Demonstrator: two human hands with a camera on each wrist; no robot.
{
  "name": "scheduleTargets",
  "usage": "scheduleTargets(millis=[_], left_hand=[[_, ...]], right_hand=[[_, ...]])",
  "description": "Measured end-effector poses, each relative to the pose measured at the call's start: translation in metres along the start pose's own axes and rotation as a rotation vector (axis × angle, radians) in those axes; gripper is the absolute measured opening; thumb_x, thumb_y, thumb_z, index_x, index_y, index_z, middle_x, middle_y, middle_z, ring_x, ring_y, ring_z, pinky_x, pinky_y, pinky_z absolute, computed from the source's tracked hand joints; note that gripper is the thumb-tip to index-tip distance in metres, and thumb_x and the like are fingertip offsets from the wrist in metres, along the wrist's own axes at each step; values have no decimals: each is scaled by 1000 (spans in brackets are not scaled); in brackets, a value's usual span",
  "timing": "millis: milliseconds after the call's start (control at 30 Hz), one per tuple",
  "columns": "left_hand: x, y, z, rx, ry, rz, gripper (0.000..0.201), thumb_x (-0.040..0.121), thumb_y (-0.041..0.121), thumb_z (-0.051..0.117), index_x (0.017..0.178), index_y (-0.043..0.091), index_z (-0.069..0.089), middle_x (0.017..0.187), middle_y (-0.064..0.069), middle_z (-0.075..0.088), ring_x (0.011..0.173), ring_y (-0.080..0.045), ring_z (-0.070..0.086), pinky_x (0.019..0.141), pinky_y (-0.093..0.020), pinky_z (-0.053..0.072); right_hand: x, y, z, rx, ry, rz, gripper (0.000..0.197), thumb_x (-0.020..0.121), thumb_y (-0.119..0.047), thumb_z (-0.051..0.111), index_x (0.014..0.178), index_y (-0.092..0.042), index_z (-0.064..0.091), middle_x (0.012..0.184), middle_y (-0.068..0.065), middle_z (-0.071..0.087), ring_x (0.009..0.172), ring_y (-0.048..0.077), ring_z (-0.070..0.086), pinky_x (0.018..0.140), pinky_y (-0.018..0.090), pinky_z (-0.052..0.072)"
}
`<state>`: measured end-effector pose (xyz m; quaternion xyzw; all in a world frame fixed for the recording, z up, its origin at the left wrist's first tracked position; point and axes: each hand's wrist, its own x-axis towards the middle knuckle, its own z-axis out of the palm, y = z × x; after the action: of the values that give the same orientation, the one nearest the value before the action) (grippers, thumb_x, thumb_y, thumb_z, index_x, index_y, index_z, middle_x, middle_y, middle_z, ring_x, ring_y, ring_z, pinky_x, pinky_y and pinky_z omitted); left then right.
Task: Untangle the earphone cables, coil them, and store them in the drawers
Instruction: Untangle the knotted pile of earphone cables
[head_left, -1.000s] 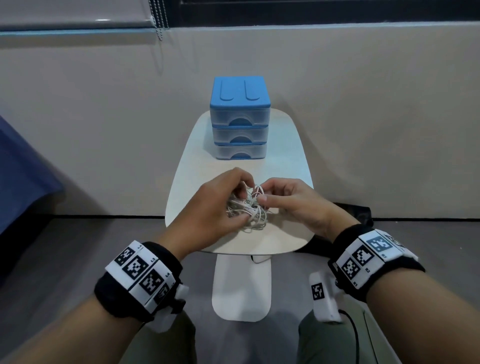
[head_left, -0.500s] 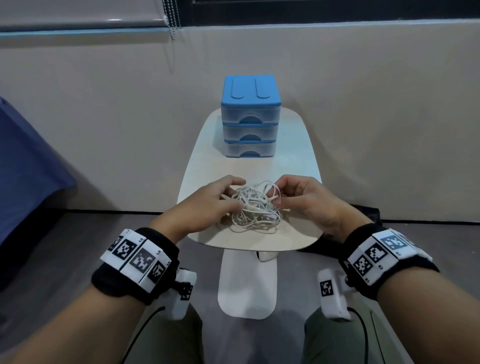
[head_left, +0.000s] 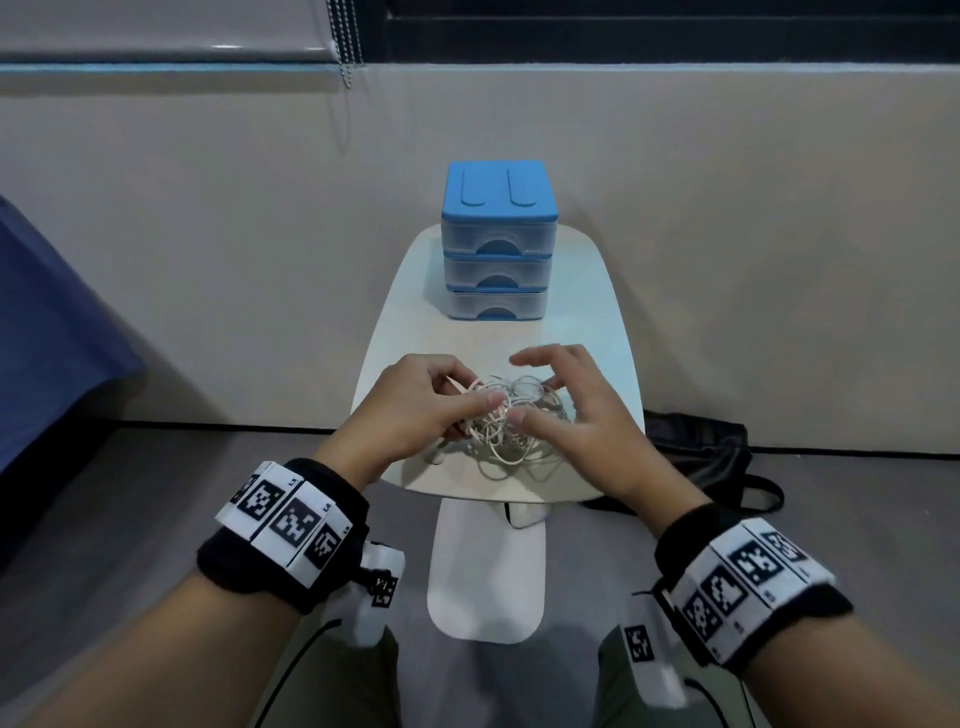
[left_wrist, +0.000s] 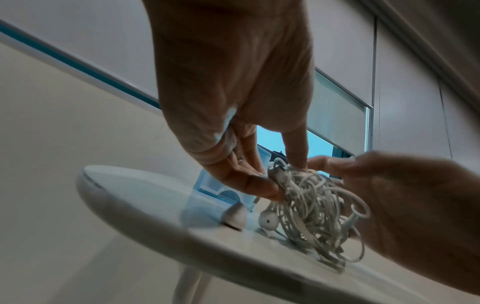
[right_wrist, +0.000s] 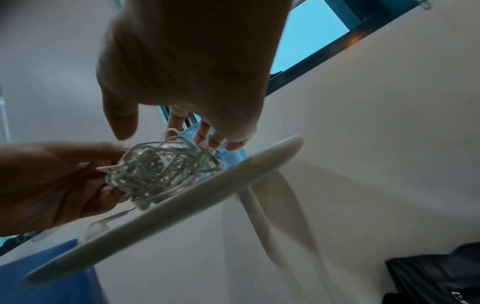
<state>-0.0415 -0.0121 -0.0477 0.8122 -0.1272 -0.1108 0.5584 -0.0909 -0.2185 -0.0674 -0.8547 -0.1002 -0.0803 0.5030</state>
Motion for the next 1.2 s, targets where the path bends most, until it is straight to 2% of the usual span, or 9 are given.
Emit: scheduleTargets(millis=[133, 233, 333, 467, 633, 700, 900, 1033, 1200], left_hand=[[-2, 2, 1, 8, 12, 8, 22, 84, 31, 85, 94, 13, 75, 74, -9, 73, 66, -21, 72, 78, -50, 64], [-8, 6, 4, 39, 27, 32, 20, 86, 29, 83, 94, 13, 74, 72, -8, 72, 64, -18, 73, 69, -36, 64], [-12, 10, 7, 79, 44, 55, 17, 89, 24, 80, 95, 10, 73, 73, -10, 72, 61, -14, 72, 60, -23, 58], [-12, 12, 7, 151, 69, 58, 15, 90, 27, 79, 92, 13, 73, 71, -6, 74, 62, -16, 73, 66, -31, 62], [-11, 15, 9, 247, 88, 88, 14, 89, 29, 79, 88, 17, 72, 69, -4, 74, 59, -13, 72, 63, -24, 58], [-10, 16, 10, 290, 92, 96, 15, 88, 31, 79, 86, 18, 72, 67, -3, 73, 57, -11, 71, 60, -21, 54], [-3, 16, 0, 359, 108, 34, 13, 88, 26, 73, 78, 18, 70, 61, -2, 71, 54, -19, 71, 70, -44, 64], [-1, 20, -7, 398, 115, -12, 12, 91, 23, 67, 81, 16, 69, 60, 0, 70, 50, -19, 68, 67, -43, 65], [-5, 29, -12, 361, 98, 116, 5, 94, 23, 66, 97, 25, 62, 78, -2, 69, 60, -23, 71, 65, -41, 62]], right_hand=[[-7, -6, 10, -157, 183, 11, 29, 76, -61, 64, 94, -38, 60, 112, -18, 48, 114, 14, 51, 101, 53, 43], [-6, -16, 12, -196, 259, 38, 30, 74, -66, 65, 75, -38, 58, 112, -16, 49, 112, 11, 45, 100, 52, 41], [-3, -26, 12, -299, 273, 12, 30, 76, -53, 78, 88, -37, 56, 117, -15, 43, 111, 11, 41, 95, 45, 36], [-1, -35, 11, -527, 287, 6, 24, 81, -49, 74, 79, -30, 61, 120, -16, 40, 113, 10, 36, 87, 36, 17], [4, -44, 11, -711, 115, 139, 26, 93, -51, 62, 80, -32, 73, 120, -15, 40, 117, 15, 34, 85, 39, 15], [7, -47, 10, -626, 80, 187, 22, 94, -46, 65, 78, -32, 71, 119, -16, 43, 117, 15, 36, 85, 39, 19], [9, -38, 2, -109, 216, 96, 18, 91, -30, 73, 74, -29, 68, 112, -15, 55, 112, 9, 53, 94, 36, 37], [12, -34, -5, 342, 137, 142, 16, 93, -17, 69, 77, -18, 66, 84, -6, 65, 81, 11, 57, 81, 29, 44], [19, -35, -12, 387, 103, 194, 11, 97, -5, 64, 86, -7, 65, 78, 5, 68, 66, 5, 59, 69, 20, 45]])
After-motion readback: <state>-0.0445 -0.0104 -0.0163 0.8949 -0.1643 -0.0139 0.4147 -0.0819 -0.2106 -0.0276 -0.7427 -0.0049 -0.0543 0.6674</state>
